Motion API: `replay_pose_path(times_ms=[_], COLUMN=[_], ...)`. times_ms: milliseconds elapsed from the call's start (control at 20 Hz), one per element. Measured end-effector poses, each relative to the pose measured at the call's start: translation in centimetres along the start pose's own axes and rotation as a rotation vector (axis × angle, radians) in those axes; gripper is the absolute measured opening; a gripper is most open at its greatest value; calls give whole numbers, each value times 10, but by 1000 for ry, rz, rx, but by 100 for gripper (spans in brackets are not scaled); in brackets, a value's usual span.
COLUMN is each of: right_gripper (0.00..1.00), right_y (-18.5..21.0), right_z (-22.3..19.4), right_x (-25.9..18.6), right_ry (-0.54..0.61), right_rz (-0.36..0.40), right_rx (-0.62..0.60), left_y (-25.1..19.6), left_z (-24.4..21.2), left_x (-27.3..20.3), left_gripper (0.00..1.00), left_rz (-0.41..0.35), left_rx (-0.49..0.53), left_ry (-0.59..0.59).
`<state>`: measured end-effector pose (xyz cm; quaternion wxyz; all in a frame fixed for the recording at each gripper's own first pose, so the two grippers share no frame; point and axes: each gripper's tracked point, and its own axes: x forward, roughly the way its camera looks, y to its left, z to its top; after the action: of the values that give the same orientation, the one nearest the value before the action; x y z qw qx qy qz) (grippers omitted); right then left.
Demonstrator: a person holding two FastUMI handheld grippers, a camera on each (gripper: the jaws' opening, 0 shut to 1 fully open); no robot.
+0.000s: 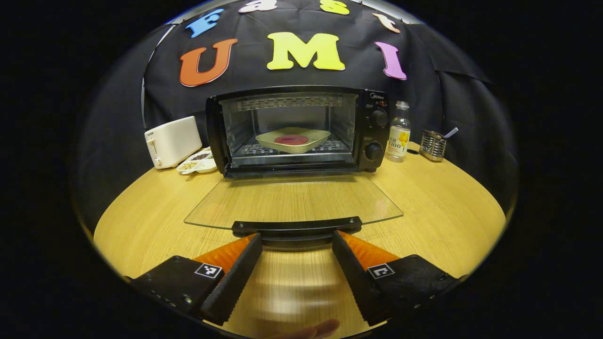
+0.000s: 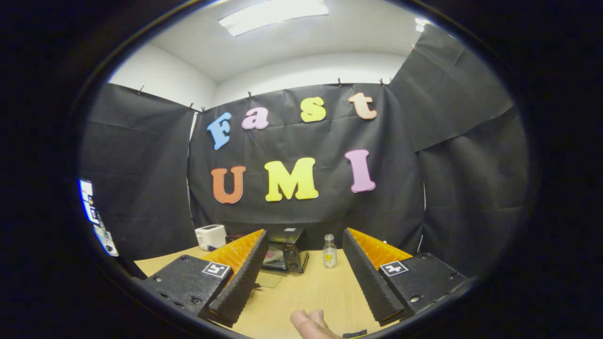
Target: Open the electric oven with the left hand, put the food in, and close the electric oven.
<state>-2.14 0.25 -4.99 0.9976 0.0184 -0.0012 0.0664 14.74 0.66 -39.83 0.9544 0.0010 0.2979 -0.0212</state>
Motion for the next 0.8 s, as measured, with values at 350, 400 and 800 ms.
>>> replay_pose_path(times_ms=[350, 400, 800], right_gripper=[100, 96, 100], right_y=[-4, -4, -1], right_z=[-5, -4, 0], right_x=[3, 2, -1], right_ry=[13, 10, -7], right_rz=[-8, -9, -4], right_rx=[10, 8, 1], left_y=[0, 1, 1], left_z=[2, 1, 19], left_x=[0, -1, -8], left_gripper=[97, 97, 97], left_rz=[-2, -2, 1], left_rx=[0, 2, 6], left_ry=[4, 6, -13])
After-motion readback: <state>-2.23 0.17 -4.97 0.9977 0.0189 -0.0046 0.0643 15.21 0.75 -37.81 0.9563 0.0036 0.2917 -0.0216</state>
